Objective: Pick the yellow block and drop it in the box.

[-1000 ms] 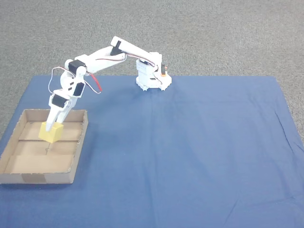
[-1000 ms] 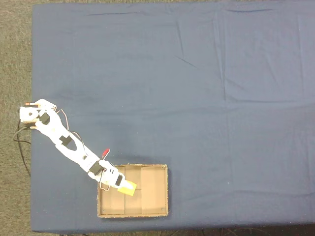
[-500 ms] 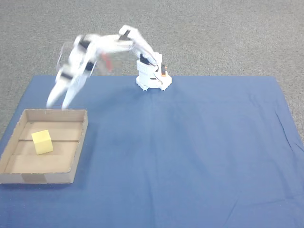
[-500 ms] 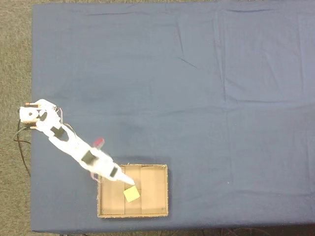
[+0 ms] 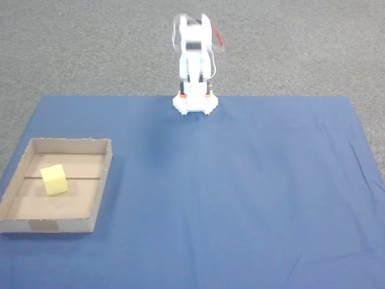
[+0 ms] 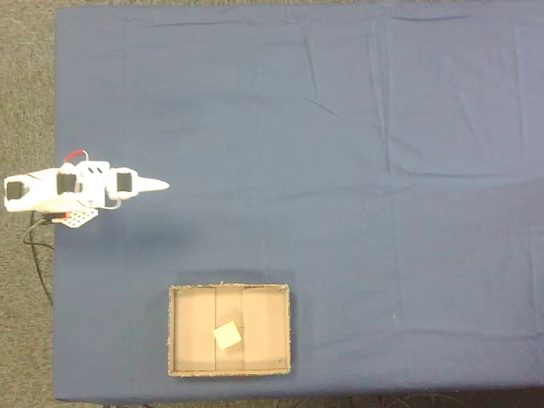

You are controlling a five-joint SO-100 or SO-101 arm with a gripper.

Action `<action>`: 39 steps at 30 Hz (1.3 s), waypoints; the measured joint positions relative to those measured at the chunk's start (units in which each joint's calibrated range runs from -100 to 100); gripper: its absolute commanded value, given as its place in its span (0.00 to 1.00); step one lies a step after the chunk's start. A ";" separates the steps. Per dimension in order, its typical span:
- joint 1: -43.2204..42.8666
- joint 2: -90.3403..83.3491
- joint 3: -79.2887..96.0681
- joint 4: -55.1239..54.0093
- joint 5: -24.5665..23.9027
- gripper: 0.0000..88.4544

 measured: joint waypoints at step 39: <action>0.57 -23.87 45.05 -0.55 0.59 0.00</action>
